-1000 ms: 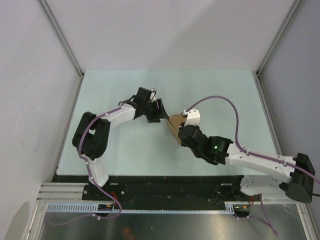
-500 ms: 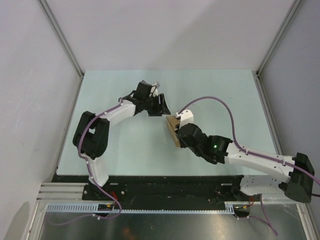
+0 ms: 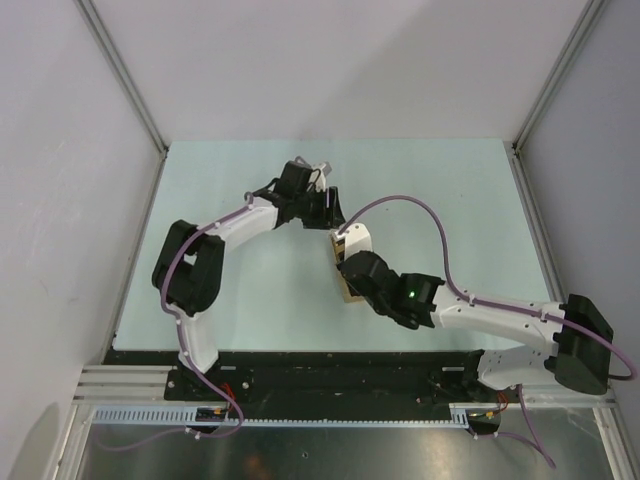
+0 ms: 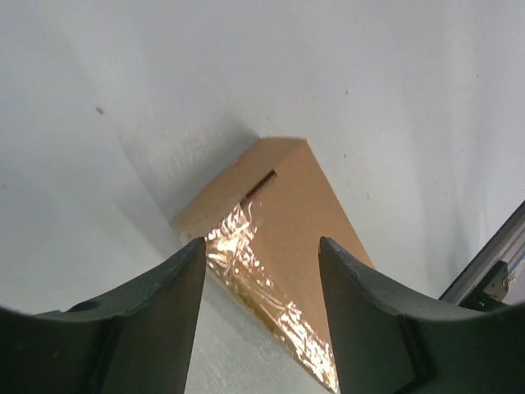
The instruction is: Unpack the express box
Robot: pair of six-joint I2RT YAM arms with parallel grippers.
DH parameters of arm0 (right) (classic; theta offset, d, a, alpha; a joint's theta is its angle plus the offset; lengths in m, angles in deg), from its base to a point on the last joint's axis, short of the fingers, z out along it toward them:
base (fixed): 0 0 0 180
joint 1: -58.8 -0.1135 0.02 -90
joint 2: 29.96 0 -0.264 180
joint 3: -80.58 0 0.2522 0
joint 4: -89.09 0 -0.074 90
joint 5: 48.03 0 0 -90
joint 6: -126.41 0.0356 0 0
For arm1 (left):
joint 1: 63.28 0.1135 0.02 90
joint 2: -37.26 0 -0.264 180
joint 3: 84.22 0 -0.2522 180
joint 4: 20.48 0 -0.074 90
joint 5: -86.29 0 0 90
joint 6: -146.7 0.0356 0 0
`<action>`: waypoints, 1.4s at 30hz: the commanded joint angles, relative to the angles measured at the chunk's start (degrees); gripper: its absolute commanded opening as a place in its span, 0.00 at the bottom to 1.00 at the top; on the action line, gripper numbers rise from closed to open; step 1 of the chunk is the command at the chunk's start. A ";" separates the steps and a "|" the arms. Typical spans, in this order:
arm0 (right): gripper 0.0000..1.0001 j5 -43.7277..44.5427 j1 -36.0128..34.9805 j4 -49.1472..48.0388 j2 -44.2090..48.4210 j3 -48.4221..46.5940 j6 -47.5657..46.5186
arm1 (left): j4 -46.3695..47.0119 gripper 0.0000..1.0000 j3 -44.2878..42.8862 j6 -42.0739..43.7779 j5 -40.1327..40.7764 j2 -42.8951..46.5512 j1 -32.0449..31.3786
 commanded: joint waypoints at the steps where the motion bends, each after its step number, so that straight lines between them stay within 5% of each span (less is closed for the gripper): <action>1: 0.00 1.49 -1.19 -5.07 1.80 -0.31 -3.24 | 0.66 0.62 -5.36 2.36 0.18 -2.24 -0.01; 9: 0.00 -15.23 -2.24 -12.27 -6.27 2.76 -6.23 | 0.92 0.61 -17.74 8.42 -9.74 -14.18 -0.27; 18: 0.00 -8.92 -1.28 -13.59 -9.72 3.64 -2.11 | 1.53 0.55 -31.29 10.09 -18.37 -23.96 -3.17; 33: 0.00 1.98 3.91 -2.80 -3.84 8.38 8.09 | 1.71 0.52 -21.89 14.93 -12.75 -23.96 -6.69; 42: 0.00 3.39 10.67 -0.06 4.17 14.62 11.26 | 1.71 0.50 -9.68 16.60 -10.63 -16.41 -6.60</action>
